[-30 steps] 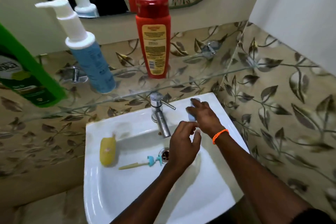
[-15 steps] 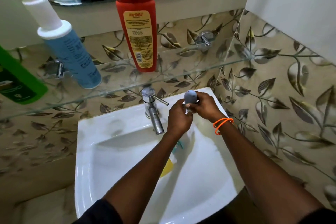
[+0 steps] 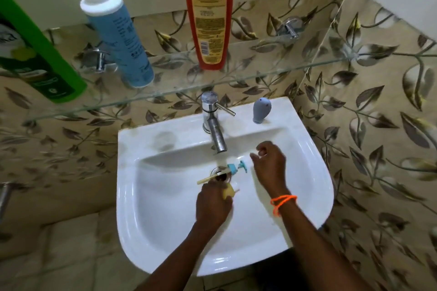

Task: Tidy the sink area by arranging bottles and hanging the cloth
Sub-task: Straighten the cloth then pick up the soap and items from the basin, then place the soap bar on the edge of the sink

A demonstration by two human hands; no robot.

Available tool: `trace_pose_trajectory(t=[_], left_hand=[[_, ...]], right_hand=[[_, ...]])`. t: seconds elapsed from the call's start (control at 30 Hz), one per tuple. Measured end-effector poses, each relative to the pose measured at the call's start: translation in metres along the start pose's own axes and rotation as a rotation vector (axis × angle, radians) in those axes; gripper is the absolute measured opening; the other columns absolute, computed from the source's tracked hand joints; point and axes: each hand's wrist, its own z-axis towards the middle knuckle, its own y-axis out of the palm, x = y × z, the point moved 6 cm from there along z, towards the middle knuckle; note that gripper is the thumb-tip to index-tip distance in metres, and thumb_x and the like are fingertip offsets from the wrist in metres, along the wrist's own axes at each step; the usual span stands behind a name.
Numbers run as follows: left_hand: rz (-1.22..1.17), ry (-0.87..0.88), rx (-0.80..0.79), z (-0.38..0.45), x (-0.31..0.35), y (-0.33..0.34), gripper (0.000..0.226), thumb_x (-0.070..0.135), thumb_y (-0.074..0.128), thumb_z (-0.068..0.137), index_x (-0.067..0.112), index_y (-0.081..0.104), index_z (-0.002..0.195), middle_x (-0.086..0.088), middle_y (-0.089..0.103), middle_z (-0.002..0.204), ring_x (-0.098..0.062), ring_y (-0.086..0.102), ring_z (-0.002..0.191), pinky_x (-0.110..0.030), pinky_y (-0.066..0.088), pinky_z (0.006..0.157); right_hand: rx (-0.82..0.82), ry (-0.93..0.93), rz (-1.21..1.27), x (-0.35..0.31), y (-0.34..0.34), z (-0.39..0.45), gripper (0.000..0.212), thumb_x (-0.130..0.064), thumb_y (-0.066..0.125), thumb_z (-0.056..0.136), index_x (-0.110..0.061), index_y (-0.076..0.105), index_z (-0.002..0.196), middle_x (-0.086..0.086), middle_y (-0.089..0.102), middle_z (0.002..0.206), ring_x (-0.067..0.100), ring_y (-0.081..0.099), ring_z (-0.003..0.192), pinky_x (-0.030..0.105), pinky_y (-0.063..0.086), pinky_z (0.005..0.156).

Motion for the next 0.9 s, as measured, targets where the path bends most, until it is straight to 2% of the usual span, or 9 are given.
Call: trace_pose_trajectory(t=[0.07,0.13,0.27,0.4,0.53,0.63,0.7,0.77,0.9], left_hand=[[0.206,-0.028,-0.023,-0.002,-0.027,0.003,0.043,0.035,0.060,0.087,0.026,0.063,0.129,-0.001,0.065,0.127,-0.027,0.058,0.118,-0.041,0.050,0.093],[0.209,0.010,-0.002,0.001,-0.032,0.000,0.042,0.038,0.061,0.087,0.027,0.064,0.128,0.000,0.066,0.120,-0.027,0.058,0.114,-0.041,0.051,0.089],[0.163,0.062,0.012,0.007,-0.031,-0.012,0.028,0.027,0.052,0.097,0.019,0.067,0.120,-0.006,0.067,0.111,-0.028,0.058,0.110,-0.043,0.053,0.083],[0.216,0.176,0.036,-0.001,-0.029,-0.034,0.024,0.019,0.046,0.102,0.014,0.067,0.115,-0.006,0.064,0.109,-0.027,0.056,0.111,-0.041,0.051,0.078],[0.067,0.325,0.118,-0.016,-0.032,-0.075,0.018,0.019,0.054,0.102,0.016,0.069,0.111,-0.004,0.065,0.105,-0.025,0.056,0.106,-0.038,0.051,0.077],[-0.245,0.400,0.408,-0.028,-0.042,-0.136,0.023,0.018,0.076,0.091,0.015,0.072,0.114,0.000,0.072,0.106,-0.018,0.066,0.096,-0.027,0.056,0.078],[-0.416,0.316,0.542,-0.026,-0.058,-0.173,0.035,0.024,0.084,0.084,0.020,0.072,0.117,0.008,0.073,0.109,-0.006,0.070,0.092,-0.014,0.055,0.073],[-0.515,0.237,0.569,-0.012,-0.068,-0.200,0.032,0.028,0.083,0.083,0.024,0.074,0.114,0.012,0.076,0.102,-0.003,0.073,0.089,-0.016,0.057,0.073],[-0.482,0.123,0.566,0.029,-0.078,-0.238,0.028,0.021,0.079,0.088,0.019,0.078,0.116,0.001,0.080,0.092,-0.009,0.073,0.083,-0.025,0.058,0.080]], right_hand=[[-0.348,-0.085,-0.100,0.003,0.042,-0.033,0.026,0.000,0.073,0.077,-0.010,0.074,0.101,0.011,0.073,0.103,0.028,0.068,0.099,0.020,0.043,0.084],[-0.605,-0.232,-0.222,-0.001,0.070,-0.056,0.039,0.005,0.064,0.077,-0.013,0.076,0.110,0.010,0.074,0.114,0.027,0.065,0.111,0.032,0.048,0.098],[-0.653,-0.377,-0.234,-0.026,0.077,-0.063,0.041,0.012,0.054,0.067,-0.007,0.077,0.094,0.013,0.077,0.099,0.032,0.068,0.099,0.043,0.055,0.084],[-0.746,-0.427,-0.424,-0.036,0.086,-0.078,0.048,0.005,0.059,0.077,-0.018,0.070,0.118,0.006,0.071,0.120,0.026,0.063,0.113,0.038,0.054,0.091],[-0.774,-0.317,-0.298,-0.051,0.095,-0.091,0.027,-0.003,0.073,0.078,-0.010,0.072,0.105,0.009,0.073,0.104,0.023,0.066,0.093,0.034,0.052,0.080],[-0.683,-0.309,0.022,-0.096,0.092,-0.095,0.025,-0.006,0.082,0.075,-0.014,0.076,0.098,0.001,0.074,0.094,0.007,0.063,0.074,0.023,0.051,0.071],[-0.527,-0.343,0.166,-0.136,0.087,-0.090,0.026,-0.018,0.083,0.079,-0.019,0.075,0.104,-0.001,0.075,0.095,0.009,0.067,0.078,0.019,0.053,0.069],[-0.416,-0.392,0.246,-0.176,0.088,-0.076,0.027,-0.024,0.081,0.081,-0.018,0.073,0.106,0.001,0.073,0.096,0.012,0.067,0.082,0.020,0.053,0.068],[-0.376,-0.401,0.253,-0.228,0.114,-0.033,0.029,-0.006,0.080,0.078,-0.010,0.075,0.107,0.004,0.075,0.095,0.017,0.066,0.080,0.015,0.050,0.068]])
